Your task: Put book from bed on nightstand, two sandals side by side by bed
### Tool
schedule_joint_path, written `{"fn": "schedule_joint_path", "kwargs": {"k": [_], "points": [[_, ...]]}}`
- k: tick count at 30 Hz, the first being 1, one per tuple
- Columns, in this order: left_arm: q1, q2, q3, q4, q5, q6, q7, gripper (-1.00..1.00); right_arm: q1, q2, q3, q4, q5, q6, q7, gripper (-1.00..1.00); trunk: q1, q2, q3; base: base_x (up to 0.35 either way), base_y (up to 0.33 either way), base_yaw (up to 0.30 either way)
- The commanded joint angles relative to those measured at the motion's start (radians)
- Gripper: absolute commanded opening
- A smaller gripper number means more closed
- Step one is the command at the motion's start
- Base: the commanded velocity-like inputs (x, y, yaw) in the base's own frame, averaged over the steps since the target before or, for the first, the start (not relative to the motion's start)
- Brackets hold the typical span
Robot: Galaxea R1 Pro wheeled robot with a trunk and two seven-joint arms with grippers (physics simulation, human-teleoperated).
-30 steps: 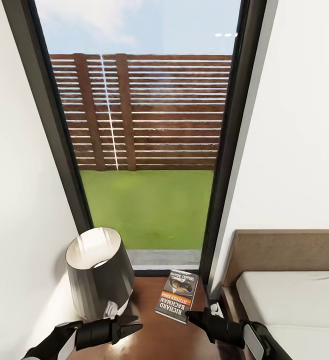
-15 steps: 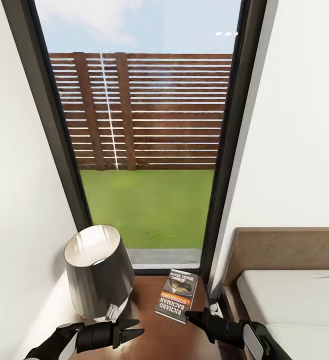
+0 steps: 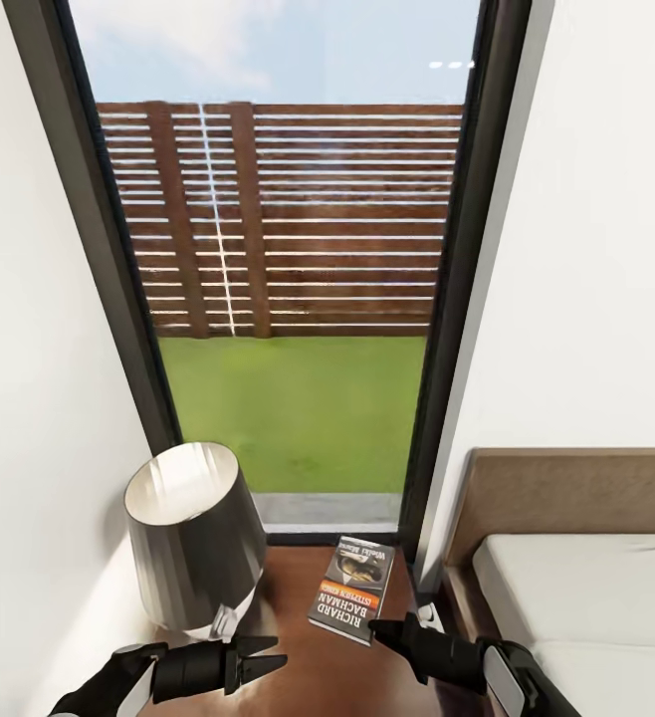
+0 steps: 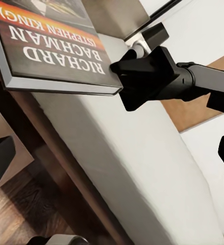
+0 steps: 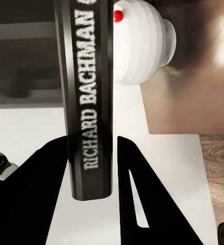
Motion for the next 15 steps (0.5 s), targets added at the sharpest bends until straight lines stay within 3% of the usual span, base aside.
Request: {"fn": "schedule_joint_path", "kwargs": {"k": [1,15], "points": [[-0.001,0.001,-0.006,0.000,0.008,0.011,-0.002,1.00,-0.001,0.000,-0.003,0.000,-0.002,0.005,0.002,-1.00,0.004,-0.008,-0.004,0.000,0.000,0.000],[-0.001,0.001,-0.006,0.000,0.008,0.011,-0.003,1.00,-0.001,-0.003,-0.003,0.000,-0.007,0.005,0.002,-1.00,0.058,-0.106,-0.048,0.000,0.000,0.000]]}}
